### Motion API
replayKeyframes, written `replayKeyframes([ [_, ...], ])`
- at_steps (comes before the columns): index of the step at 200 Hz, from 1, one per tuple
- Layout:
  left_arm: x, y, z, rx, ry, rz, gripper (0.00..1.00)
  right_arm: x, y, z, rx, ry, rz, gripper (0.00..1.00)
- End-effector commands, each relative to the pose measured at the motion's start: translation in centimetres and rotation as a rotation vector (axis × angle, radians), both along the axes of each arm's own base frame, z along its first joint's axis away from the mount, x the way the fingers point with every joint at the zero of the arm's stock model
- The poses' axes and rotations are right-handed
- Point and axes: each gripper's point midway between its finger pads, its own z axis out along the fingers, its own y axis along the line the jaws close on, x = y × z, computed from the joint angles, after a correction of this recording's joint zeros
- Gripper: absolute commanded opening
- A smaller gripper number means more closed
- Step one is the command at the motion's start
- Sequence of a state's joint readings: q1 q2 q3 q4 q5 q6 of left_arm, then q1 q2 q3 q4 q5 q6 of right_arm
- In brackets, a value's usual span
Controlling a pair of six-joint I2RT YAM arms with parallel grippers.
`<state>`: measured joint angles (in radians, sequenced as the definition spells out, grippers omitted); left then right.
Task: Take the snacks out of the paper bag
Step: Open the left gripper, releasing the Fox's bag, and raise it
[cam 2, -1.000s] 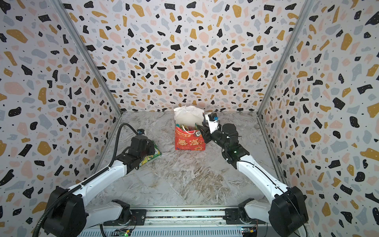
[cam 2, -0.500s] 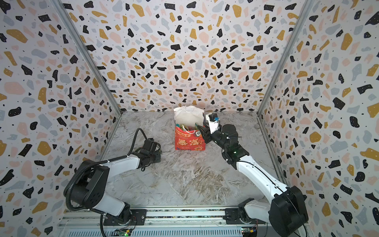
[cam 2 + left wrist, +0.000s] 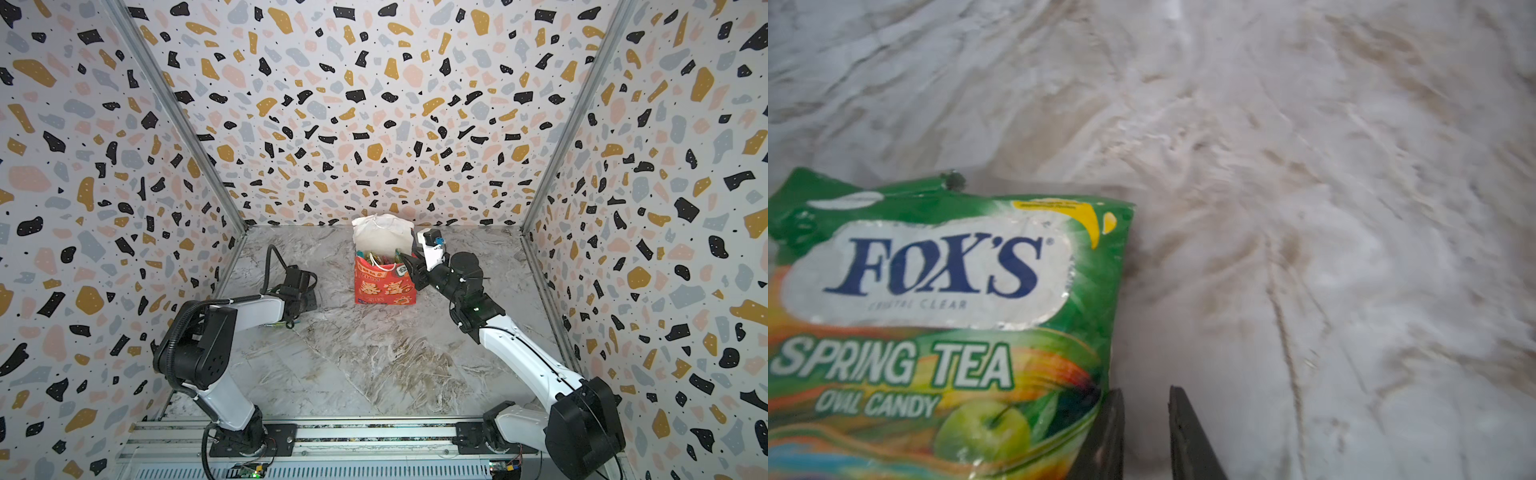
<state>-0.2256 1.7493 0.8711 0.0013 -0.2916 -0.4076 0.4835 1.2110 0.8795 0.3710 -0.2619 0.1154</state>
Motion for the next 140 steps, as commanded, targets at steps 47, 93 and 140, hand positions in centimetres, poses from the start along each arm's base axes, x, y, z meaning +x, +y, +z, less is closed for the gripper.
replayKeyframes([
  [47,-2.3,0.0,2.7,-0.038,-0.034,-0.04,0.34,-0.7,-0.6,2.2,0.031,-0.051,-0.009,0.41],
  [93,-6.1,2.7,3.2,-0.076,-0.023,0.037,0.76,-0.5,-0.6,1.8,0.028,-0.043,-0.009,0.41],
  [140,-7.6,6.8,3.1,-0.062,-0.004,0.159,0.84,-0.7,-0.7,2.0,0.032,-0.048,-0.012,0.42],
])
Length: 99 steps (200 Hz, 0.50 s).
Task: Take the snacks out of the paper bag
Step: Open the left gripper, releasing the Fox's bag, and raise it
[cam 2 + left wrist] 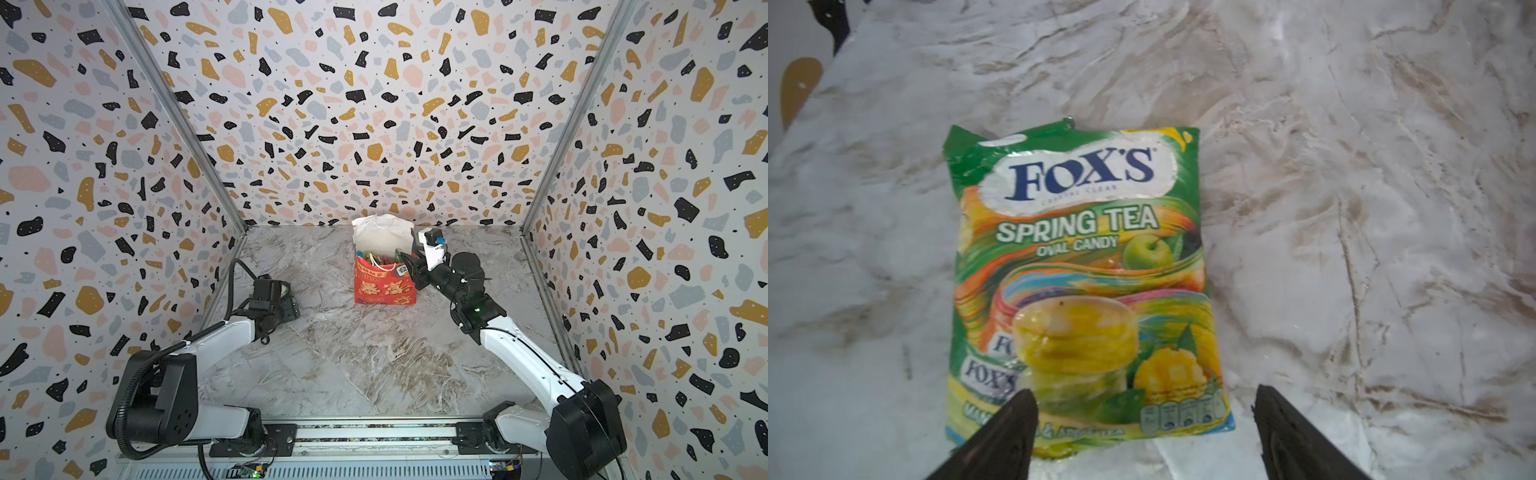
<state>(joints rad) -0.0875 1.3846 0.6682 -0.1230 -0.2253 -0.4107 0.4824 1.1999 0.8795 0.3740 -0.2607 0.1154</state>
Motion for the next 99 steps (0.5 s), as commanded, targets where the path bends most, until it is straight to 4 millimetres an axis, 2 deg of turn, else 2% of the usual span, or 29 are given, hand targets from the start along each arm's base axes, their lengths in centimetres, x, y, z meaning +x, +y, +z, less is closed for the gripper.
replayKeyframes([
  [1,-1.3,1.7,-0.7,-0.004,0.026,0.058,0.84,-0.5,-0.6,1.5,0.026,-0.036,-0.01,0.42],
  [31,-0.6,2.3,-2.0,-0.056,0.018,0.077,0.84,-0.6,-0.6,1.7,0.031,-0.042,-0.01,0.42],
  [99,4.5,2.8,-2.4,-0.022,-0.027,0.052,0.74,-1.0,-0.7,2.8,0.051,-0.064,-0.005,0.43],
])
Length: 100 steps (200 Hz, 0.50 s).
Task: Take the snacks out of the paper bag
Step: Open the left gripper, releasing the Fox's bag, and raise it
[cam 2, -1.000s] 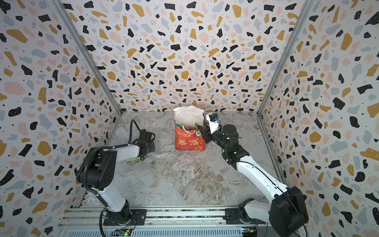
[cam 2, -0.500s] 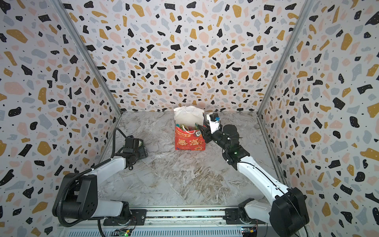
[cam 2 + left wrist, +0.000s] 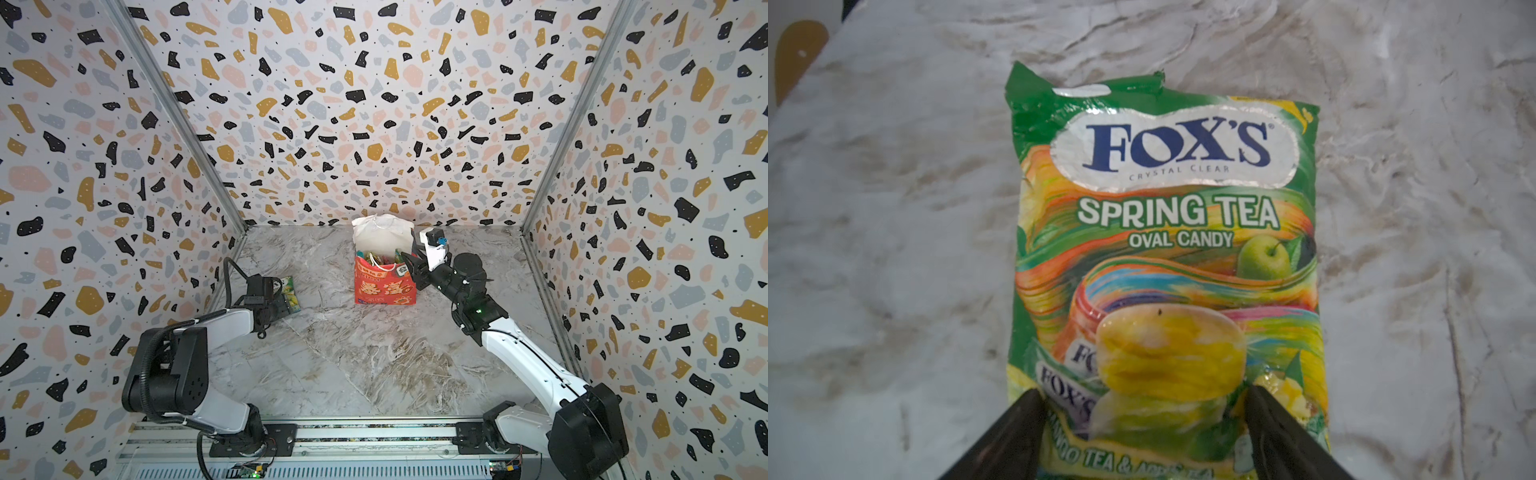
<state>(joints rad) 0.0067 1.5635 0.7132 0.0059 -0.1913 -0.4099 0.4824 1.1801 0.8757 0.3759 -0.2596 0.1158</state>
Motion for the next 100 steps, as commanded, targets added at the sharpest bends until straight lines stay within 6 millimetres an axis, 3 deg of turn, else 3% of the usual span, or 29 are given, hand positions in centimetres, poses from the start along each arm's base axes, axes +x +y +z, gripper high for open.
replayKeyframes([
  [1,1.8,0.1,0.2,0.007,-0.033,-0.023,0.74,-0.6,-0.5,2.2,0.043,-0.049,-0.004,0.43],
  [34,3.1,1.6,1.2,0.075,-0.044,-0.001,0.74,-0.4,-0.2,2.0,0.046,-0.042,0.007,0.43],
  [62,2.3,4.1,3.5,0.136,-0.117,0.096,0.74,0.0,0.0,2.6,0.041,-0.04,0.008,0.43],
  [79,1.6,5.7,3.4,0.098,-0.154,0.157,0.73,0.3,-0.1,3.0,0.053,-0.031,-0.003,0.44],
  [100,2.0,5.7,3.5,0.077,-0.15,0.143,0.73,0.6,0.4,3.4,0.058,-0.027,0.012,0.44],
])
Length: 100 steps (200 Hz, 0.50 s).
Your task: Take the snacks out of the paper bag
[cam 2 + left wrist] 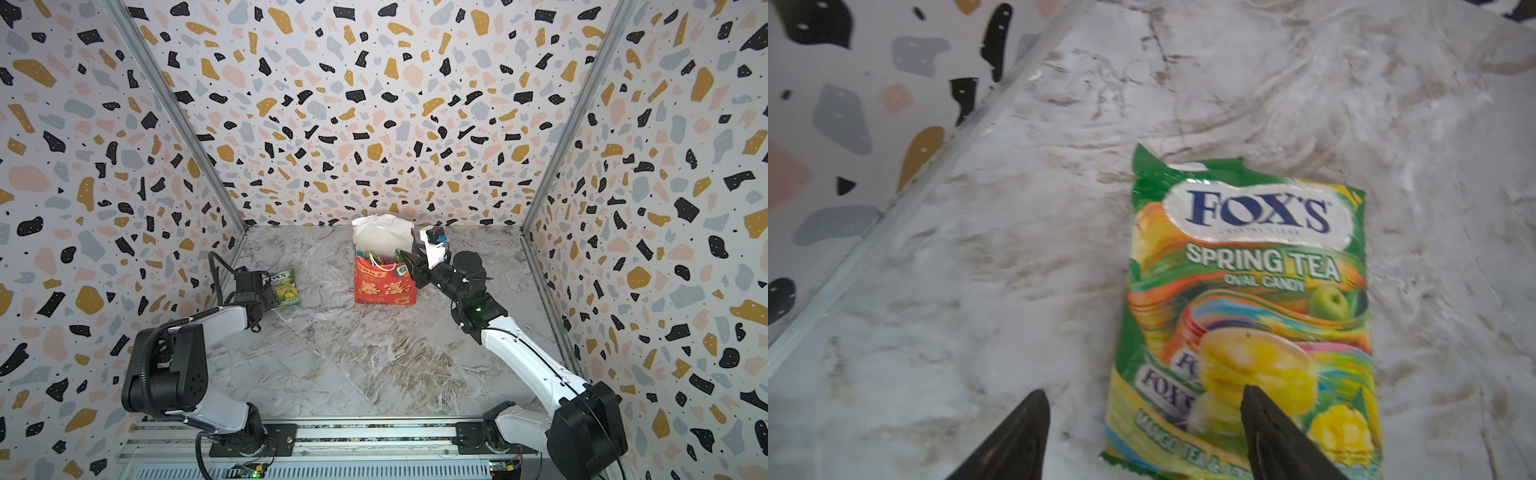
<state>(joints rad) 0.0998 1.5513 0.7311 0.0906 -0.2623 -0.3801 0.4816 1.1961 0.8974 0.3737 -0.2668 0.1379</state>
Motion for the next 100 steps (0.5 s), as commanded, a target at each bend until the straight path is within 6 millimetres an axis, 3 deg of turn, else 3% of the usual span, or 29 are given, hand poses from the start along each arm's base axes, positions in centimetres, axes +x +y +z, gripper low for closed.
replayKeyframes([
  [1,0.6,0.8,0.9,-0.003,-0.049,0.021,0.73,0.4,0.1,3.0,0.038,-0.037,0.005,0.44],
  [18,1.3,-0.4,2.3,-0.044,-0.103,-0.022,0.71,1.5,-0.3,4.2,0.029,-0.033,-0.036,0.44],
  [38,1.9,-3.3,6.8,-0.035,-0.203,-0.099,0.71,4.2,-1.4,5.5,0.025,0.019,-0.078,0.44],
  [76,1.5,-14.0,17.6,-0.012,-0.439,-0.397,0.77,9.5,-1.7,4.3,-0.126,0.198,-0.039,0.41],
  [94,0.1,-18.0,21.1,-0.037,-0.542,-0.548,0.88,10.9,-1.5,3.1,-0.232,0.256,-0.03,0.42],
  [100,-0.3,-18.7,21.8,-0.061,-0.58,-0.579,0.88,11.2,-1.3,2.7,-0.262,0.274,-0.014,0.42],
])
